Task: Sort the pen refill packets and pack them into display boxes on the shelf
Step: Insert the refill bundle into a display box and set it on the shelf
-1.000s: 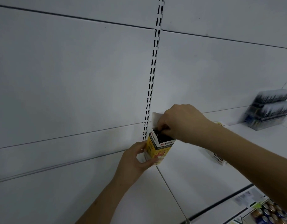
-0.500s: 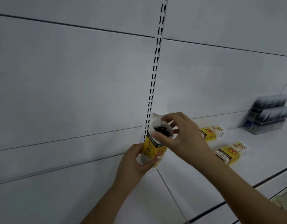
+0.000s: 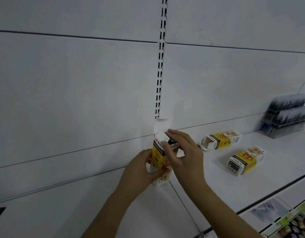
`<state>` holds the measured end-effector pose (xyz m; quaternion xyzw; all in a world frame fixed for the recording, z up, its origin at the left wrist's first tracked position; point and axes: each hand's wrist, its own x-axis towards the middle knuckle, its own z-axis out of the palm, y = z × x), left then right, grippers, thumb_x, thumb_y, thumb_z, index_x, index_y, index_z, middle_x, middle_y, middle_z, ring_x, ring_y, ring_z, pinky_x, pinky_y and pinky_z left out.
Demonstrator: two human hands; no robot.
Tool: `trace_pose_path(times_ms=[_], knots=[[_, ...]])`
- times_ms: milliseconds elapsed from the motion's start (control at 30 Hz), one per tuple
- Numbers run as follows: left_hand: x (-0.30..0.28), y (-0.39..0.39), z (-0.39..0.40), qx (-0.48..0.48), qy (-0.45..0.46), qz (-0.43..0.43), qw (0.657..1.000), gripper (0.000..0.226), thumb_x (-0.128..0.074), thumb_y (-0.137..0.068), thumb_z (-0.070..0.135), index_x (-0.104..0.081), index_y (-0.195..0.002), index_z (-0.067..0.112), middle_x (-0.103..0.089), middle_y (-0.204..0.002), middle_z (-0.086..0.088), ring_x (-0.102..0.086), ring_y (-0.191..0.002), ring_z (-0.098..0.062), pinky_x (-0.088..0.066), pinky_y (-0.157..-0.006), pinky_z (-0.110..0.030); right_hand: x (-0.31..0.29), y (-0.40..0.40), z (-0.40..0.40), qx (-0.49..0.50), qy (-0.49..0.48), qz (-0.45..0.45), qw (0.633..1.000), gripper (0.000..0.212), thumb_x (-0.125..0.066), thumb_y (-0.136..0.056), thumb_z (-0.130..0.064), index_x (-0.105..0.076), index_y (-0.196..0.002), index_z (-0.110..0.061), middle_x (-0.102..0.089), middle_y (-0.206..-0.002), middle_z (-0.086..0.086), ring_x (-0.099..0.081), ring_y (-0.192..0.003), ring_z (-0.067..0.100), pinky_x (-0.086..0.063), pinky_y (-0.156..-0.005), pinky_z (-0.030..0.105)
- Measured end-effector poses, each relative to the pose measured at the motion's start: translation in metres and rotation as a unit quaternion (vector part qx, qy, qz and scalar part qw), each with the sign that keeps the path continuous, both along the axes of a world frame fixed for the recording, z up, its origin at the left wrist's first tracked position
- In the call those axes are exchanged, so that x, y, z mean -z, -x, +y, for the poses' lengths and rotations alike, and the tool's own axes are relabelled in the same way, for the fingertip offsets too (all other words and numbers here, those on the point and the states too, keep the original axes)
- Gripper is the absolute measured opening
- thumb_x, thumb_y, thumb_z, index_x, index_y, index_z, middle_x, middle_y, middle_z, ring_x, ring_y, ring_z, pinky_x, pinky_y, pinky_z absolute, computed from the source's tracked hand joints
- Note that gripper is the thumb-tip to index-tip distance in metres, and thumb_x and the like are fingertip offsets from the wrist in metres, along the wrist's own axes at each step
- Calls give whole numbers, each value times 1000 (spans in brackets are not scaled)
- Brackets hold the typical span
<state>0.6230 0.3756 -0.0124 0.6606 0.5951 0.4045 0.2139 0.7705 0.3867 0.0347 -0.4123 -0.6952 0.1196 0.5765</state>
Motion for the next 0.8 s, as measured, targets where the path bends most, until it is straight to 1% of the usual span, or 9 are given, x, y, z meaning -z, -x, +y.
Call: trace_pose_path(times_ms=[67,133,233,300,400,533,633,700,800], knots=[[-14,9,5,68,32,-2,997,64,-76,-75,55,-48,-131,42,-61,-118,22,-59,-107,-1,-53,-94,-30,2,0,1,10,5,-8,1000,41,-59,-84,-51,-69,-115,-27,-63,-121,-16,-58,-114,1,-49,-89,16],[-34,18,8,148,39,-67,986,71,-75,-81,41,-38,-140,45,-57,-126,22,-56,-117,-1,-52,-96,-28,2,1,4,20,27,4,999,32,-62,-86,-44,-68,-114,-29,-61,-119,-19,-58,-110,-2,-49,-84,13],[-66,19,13,143,-28,-194,970,57,-61,-84,44,-41,-137,47,-57,-130,16,-57,-121,-9,-51,-95,-30,0,4,9,-14,103,76,992,24,-63,-90,-34,-61,-113,-34,-57,-111,-25,-55,-103,-9,-45,-74,6],[-85,8,13,100,-74,-173,977,45,-54,-93,46,-48,-136,41,-59,-128,13,-60,-116,-9,-52,-92,-29,3,7,10,-22,129,98,987,28,-62,-89,-38,-55,-116,-35,-56,-108,-27,-56,-99,-11,-45,-72,5],[-99,-6,14,67,-129,-91,985,28,-54,-98,37,-62,-125,35,-63,-119,18,-61,-107,0,-56,-83,-22,8,11,7,-35,141,106,984,32,-60,-87,-49,-53,-115,-37,-62,-101,-23,-60,-94,-7,-48,-71,8],[-97,-7,15,65,-143,-44,987,26,-55,-99,32,-67,-121,34,-64,-115,18,-61,-106,0,-56,-81,-19,10,8,7,-41,153,79,984,45,-45,-78,-69,-48,-115,-43,-59,-95,-32,-58,-87,-19,-45,-65,2],[-91,-7,14,64,-139,-54,987,26,-54,-99,29,-65,-122,34,-62,-117,18,-60,-107,1,-57,-83,-21,13,6,9,-56,158,58,984,61,-39,-75,-76,-45,-126,-43,-59,-102,-32,-60,-91,-15,-46,-70,5],[-88,-8,13,67,-139,-70,986,25,-54,-99,26,-64,-121,35,-62,-117,19,-62,-107,-1,-58,-82,-23,17,6,10,-82,162,50,982,65,-47,-76,-74,-41,-132,-42,-61,-109,-29,-62,-97,-8,-50,-76,10],[-84,-8,12,76,-131,-82,985,26,-56,-99,21,-65,-119,35,-62,-115,19,-62,-108,-3,-58,-83,-27,24,7,11,-94,198,12,976,55,-65,-82,-54,-35,-127,-45,-58,-103,-32,-60,-92,-14,-48,-69,5]])
